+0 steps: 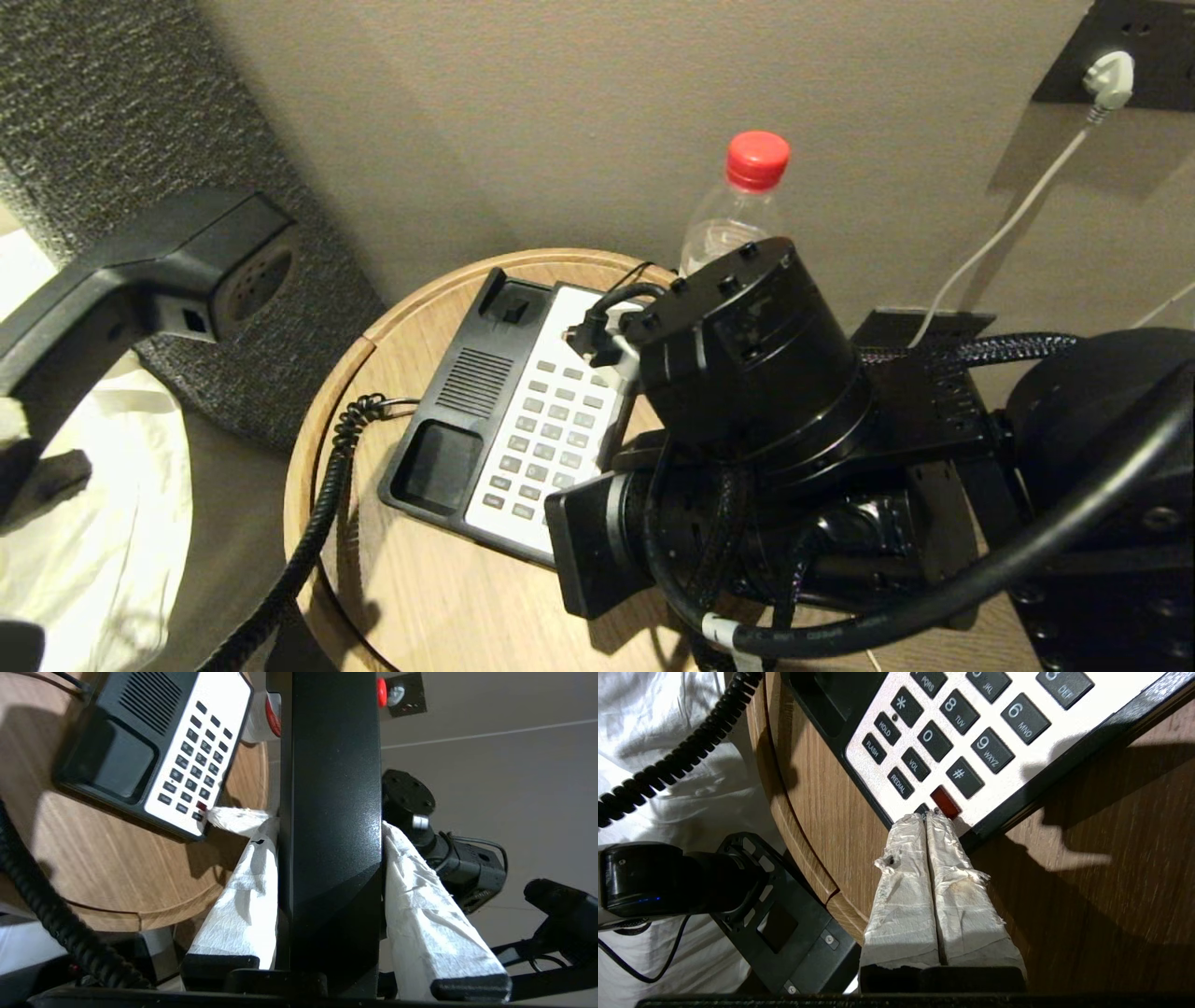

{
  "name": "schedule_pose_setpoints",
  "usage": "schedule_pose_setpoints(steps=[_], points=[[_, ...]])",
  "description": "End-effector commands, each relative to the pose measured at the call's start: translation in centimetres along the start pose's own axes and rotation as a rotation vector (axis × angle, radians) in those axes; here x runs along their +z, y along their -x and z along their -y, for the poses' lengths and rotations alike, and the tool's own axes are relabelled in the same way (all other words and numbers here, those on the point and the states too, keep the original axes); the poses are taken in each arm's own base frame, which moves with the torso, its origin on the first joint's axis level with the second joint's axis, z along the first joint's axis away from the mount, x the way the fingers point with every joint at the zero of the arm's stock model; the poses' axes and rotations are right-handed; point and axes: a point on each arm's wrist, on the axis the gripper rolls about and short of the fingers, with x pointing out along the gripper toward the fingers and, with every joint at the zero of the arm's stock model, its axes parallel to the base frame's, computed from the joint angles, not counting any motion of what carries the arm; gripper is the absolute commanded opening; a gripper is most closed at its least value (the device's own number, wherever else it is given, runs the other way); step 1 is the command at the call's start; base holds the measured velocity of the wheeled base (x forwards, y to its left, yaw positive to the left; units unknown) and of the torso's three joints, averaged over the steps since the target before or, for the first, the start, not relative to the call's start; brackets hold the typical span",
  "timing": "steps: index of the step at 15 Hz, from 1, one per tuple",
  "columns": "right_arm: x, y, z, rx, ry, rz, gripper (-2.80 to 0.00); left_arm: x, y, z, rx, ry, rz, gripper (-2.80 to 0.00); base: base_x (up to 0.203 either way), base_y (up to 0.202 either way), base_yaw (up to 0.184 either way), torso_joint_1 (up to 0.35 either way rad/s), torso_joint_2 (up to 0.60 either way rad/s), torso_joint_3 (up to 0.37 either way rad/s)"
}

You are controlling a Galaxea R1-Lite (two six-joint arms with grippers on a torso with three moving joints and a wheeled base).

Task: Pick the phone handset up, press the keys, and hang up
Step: Dial the number

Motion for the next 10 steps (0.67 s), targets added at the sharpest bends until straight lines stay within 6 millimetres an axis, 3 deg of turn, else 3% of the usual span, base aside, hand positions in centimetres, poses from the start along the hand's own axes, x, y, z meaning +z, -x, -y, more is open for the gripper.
schedule_pose_setpoints(steps=[1,10], points=[[-0.11,-0.03,-0.01,-0.001,-0.001,-0.004,-2.80,-0.18,-0.19,-0.30,0.000,0.014,-0.006,-2.80,0.000,0.000,0.000,0.000,0.00,0.000],[-0.37,-0.59,0.10,-0.011,0.009,-0.018,-2.80,-0.43,-0.32,-0.67,0.003,0.018,-0.013,-2.80,0.000,0.000,0.000,0.000,0.00,0.000]])
